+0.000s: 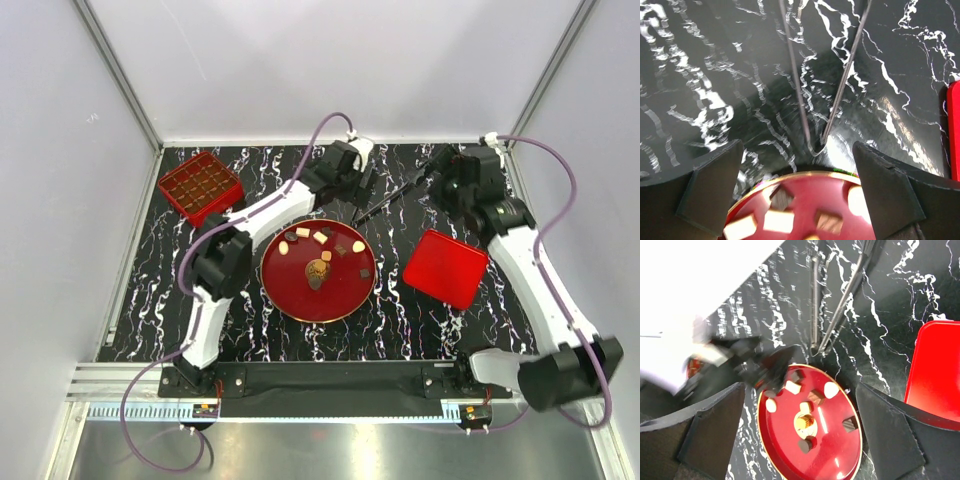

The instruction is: Pack the chocolate

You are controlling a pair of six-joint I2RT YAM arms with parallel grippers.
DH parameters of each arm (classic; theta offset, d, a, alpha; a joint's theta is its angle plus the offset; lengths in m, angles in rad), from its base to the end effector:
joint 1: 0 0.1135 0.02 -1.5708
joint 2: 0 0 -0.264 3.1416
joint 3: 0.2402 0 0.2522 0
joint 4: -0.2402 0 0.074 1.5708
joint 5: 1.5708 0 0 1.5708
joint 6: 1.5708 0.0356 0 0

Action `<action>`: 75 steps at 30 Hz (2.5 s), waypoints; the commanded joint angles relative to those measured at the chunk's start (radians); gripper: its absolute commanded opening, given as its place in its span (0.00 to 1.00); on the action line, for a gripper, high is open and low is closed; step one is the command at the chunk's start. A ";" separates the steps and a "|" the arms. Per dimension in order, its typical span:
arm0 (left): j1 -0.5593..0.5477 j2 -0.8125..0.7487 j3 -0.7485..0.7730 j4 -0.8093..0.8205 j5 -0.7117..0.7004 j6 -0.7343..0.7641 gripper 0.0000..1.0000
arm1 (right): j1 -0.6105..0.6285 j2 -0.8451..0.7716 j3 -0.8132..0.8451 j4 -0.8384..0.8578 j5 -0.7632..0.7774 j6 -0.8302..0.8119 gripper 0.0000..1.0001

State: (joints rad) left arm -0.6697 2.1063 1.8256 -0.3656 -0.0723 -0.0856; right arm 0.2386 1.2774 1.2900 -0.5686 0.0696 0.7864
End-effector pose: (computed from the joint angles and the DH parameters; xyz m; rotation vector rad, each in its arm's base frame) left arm 0.3890 -0.3047 0.2644 0.6051 2.1526 -0.3356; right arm 0.2735 0.0640 0.3715 0.6278 2.0790 0.5261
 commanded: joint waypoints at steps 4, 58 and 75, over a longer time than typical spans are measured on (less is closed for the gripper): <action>-0.030 0.168 0.205 0.004 -0.029 0.027 0.95 | 0.001 -0.206 -0.139 0.110 0.010 -0.001 1.00; -0.042 0.370 0.380 -0.122 -0.086 0.020 0.53 | -0.001 -0.280 -0.181 0.174 -0.045 -0.009 1.00; 0.001 -0.178 0.039 -0.148 -0.225 -0.078 0.42 | -0.001 -0.314 -0.207 0.151 -0.067 -0.021 1.00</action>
State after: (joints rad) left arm -0.6861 2.0892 1.9572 -0.4759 -0.2142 -0.1020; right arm 0.2386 0.9905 1.0927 -0.4381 0.0135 0.7837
